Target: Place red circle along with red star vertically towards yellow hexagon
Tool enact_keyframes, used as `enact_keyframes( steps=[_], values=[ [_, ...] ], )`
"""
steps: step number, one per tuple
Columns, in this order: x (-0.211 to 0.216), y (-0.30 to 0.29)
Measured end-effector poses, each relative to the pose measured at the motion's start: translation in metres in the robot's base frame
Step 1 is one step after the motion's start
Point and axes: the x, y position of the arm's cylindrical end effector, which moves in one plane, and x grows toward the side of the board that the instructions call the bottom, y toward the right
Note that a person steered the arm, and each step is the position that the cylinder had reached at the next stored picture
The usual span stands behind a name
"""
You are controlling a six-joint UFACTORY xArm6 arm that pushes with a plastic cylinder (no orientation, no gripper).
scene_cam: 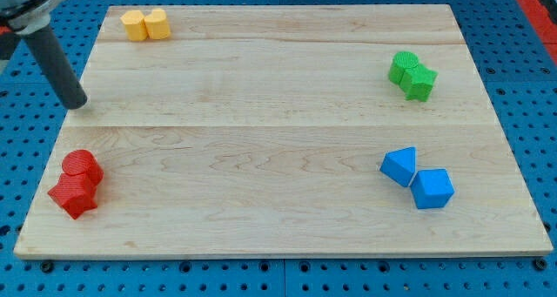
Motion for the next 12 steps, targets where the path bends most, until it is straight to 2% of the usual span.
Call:
enact_keyframes(
  steps=[3,4,5,6,8,10,11,12],
  values=[
    [0.088,-0.024],
    [0.101,-0.025],
    [0.157,-0.025],
    [0.194,-0.019],
    [0.166,0.040],
    [0.112,0.005],
    [0.112,0.005],
    [0.121,-0.025]
  ],
)
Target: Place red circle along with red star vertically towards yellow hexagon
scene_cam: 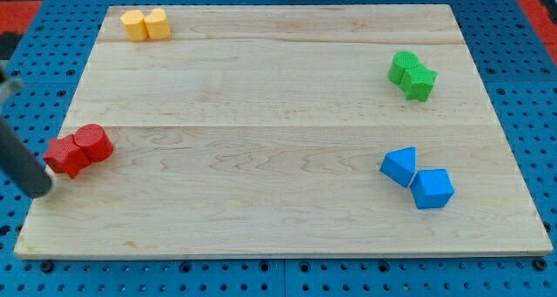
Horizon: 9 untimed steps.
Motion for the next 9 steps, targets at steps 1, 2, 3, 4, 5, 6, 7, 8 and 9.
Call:
enact_keyframes(
  steps=[1,2,3,4,5,6,7,8,9],
  values=[
    [-0.029,0.010],
    [-0.046,0.045],
    [-0.051,0.076],
    [-0.051,0.105],
    [-0.051,0.126],
    [-0.052,0.143],
    [-0.110,0.195],
    [-0.122,0.147],
    [-0.129,0.130]
  ],
)
